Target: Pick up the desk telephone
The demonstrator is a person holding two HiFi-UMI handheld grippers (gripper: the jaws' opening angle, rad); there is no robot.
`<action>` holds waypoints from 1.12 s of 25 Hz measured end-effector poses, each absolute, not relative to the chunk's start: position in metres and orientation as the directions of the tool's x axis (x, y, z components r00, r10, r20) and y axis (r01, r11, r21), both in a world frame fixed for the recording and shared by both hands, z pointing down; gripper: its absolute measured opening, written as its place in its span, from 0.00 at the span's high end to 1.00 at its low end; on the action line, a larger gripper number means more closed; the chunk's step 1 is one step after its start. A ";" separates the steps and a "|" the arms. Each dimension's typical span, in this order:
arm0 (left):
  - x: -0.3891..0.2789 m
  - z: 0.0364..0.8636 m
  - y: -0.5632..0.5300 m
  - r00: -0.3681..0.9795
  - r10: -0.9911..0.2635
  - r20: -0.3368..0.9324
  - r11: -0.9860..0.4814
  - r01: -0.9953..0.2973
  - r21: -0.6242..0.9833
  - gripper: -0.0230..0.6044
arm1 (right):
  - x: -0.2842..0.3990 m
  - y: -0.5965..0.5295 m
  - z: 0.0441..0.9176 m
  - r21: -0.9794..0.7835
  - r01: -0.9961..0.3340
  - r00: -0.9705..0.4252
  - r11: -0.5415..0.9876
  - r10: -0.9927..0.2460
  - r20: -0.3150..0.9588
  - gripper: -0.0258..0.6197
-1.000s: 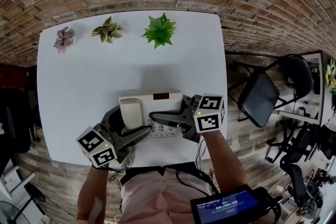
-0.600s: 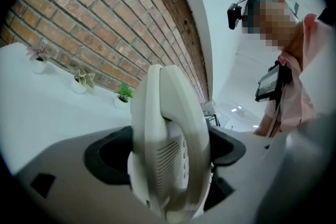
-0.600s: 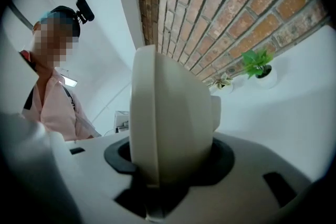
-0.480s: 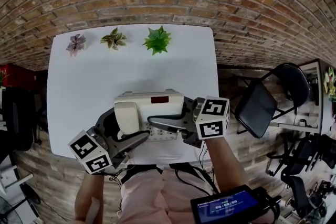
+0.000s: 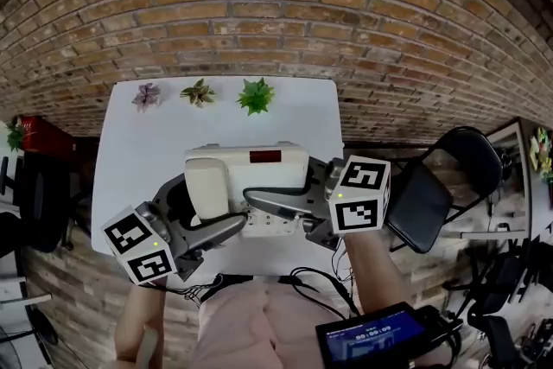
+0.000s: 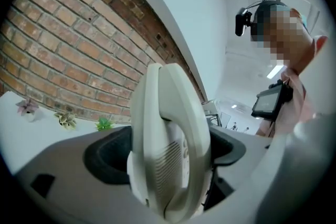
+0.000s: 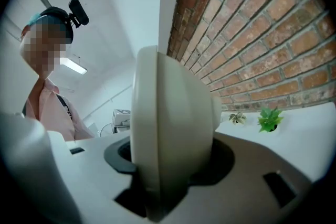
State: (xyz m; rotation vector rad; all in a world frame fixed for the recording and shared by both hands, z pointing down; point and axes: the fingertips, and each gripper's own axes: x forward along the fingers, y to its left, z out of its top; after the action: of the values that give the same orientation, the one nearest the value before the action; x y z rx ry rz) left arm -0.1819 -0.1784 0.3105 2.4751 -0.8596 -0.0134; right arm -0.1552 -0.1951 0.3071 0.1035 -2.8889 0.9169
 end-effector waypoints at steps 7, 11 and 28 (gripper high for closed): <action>-0.166 0.293 -0.165 0.785 -0.600 0.155 -0.661 -0.595 0.457 0.25 | -0.140 -0.182 0.287 -0.536 -0.090 -0.990 0.839 -0.017 0.139 0.60; -0.160 0.293 -0.159 0.778 -0.606 0.164 -0.652 -0.604 0.457 0.25 | -0.136 -0.177 0.286 -0.531 -0.087 -0.990 0.843 -0.012 0.143 0.60; -0.155 0.291 -0.153 0.767 -0.612 0.190 -0.645 -0.624 0.441 0.25 | -0.131 -0.170 0.284 -0.523 -0.083 -0.990 0.848 -0.011 0.138 0.61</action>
State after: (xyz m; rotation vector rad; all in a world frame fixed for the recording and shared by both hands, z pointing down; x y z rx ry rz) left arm -0.1547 -0.1533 0.2910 2.4723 -0.9291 0.0312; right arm -0.1307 -0.1701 0.2840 0.0741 -2.8943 0.8283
